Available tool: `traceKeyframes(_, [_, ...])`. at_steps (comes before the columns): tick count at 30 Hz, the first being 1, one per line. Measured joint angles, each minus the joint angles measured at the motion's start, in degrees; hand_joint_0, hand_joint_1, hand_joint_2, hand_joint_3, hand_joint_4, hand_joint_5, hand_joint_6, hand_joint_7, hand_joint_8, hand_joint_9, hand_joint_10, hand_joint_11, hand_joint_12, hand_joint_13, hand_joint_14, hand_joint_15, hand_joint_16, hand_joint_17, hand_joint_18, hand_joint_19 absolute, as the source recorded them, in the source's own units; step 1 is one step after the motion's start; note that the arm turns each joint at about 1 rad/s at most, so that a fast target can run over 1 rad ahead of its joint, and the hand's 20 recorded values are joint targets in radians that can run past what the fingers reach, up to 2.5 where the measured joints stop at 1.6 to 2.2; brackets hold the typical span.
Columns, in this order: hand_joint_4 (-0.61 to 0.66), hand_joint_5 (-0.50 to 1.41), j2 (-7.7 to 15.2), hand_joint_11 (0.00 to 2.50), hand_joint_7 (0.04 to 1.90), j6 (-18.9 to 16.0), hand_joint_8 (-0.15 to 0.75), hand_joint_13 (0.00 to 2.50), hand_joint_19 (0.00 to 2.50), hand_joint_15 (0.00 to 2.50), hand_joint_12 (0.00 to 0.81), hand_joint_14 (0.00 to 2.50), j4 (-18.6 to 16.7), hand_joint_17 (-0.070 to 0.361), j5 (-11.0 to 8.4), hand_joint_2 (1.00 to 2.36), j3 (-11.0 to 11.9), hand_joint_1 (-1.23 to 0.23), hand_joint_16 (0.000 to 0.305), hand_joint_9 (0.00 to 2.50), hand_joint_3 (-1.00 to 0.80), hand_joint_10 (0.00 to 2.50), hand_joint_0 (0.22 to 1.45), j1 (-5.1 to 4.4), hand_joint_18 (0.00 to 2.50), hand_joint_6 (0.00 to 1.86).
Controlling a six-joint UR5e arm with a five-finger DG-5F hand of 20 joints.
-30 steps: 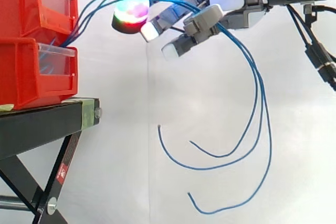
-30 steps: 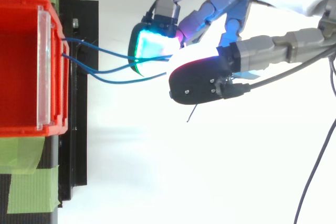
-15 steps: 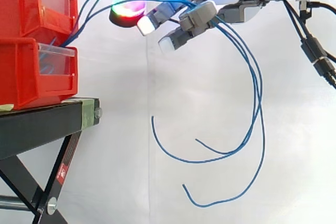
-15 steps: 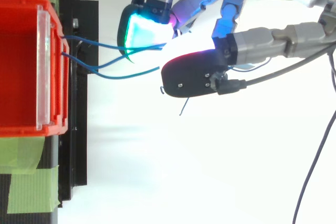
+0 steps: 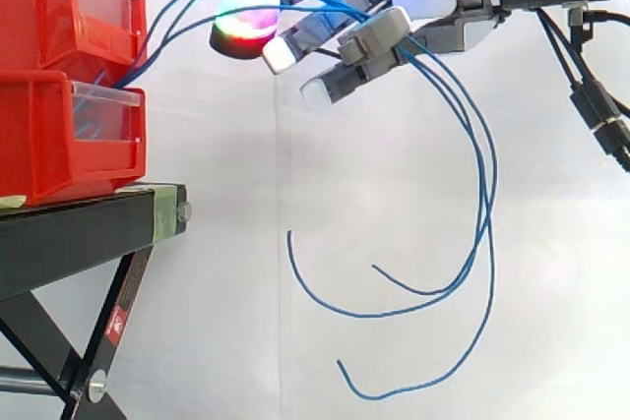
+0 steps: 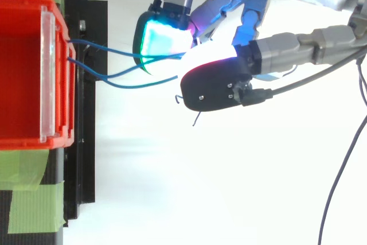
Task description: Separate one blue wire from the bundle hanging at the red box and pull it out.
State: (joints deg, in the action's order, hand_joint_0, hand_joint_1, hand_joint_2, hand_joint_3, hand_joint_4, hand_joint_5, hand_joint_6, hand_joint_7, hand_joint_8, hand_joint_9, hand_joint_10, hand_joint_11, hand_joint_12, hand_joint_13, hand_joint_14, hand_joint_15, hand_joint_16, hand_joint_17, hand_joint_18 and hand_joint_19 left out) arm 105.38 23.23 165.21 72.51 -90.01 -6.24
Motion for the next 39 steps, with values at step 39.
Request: traceKeyframes(39, [0.23, -0.15, 0.0, 0.71, 0.94, -1.0, 0.397, 1.63, 0.48, 1.52, 0.398, 0.00, 0.4, 0.123, 0.00, 1.01, 0.0, -0.64, 0.055, 1.05, -0.34, 0.02, 0.58, 0.00, 0.88, 0.86])
